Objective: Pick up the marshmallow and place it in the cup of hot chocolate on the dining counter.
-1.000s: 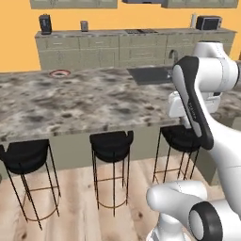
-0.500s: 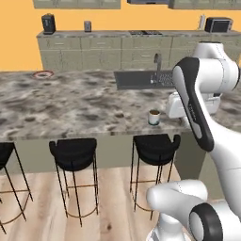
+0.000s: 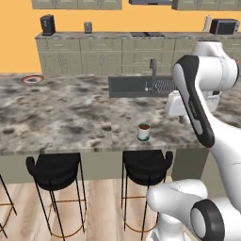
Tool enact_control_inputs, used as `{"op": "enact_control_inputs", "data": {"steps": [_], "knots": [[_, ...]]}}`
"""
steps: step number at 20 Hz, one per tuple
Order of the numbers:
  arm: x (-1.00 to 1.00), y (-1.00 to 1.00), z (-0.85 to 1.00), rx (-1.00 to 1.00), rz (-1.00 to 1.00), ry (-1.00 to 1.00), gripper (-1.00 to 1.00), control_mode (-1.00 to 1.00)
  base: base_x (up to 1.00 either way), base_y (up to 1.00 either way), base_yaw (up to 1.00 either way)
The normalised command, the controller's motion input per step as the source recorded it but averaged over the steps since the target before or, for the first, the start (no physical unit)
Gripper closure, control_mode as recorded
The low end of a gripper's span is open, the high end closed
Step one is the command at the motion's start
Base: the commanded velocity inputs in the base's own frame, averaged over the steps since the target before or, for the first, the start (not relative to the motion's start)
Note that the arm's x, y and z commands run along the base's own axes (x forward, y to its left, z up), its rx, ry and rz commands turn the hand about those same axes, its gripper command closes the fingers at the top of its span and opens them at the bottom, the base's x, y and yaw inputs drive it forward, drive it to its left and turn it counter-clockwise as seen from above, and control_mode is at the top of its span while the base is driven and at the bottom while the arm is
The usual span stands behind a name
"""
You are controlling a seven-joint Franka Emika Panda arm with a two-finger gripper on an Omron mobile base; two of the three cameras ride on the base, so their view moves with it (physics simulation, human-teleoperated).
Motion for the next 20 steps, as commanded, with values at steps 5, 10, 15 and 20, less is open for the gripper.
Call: {"op": "enact_control_inputs", "data": {"steps": [5, 10, 15, 20], "knots": [[0.00, 0.00, 0.00, 0.00, 0.00, 0.00, 1.00, 1.00, 0.16, -0.03, 0.00], [0.46, 0.00, -0.04, 0.00, 0.00, 0.05, 1.00, -1.00, 0.21, 0.00, 0.00], [0.93, 0.00, -0.18, 0.00, 0.01, 0.13, 1.00, -1.00, 0.00, 0.00, 0.00], [0.66, 0.00, -0.34, 0.00, 0.00, 0.01, 1.00, -1.00, 0.00, 0.00, 0.00]]}}
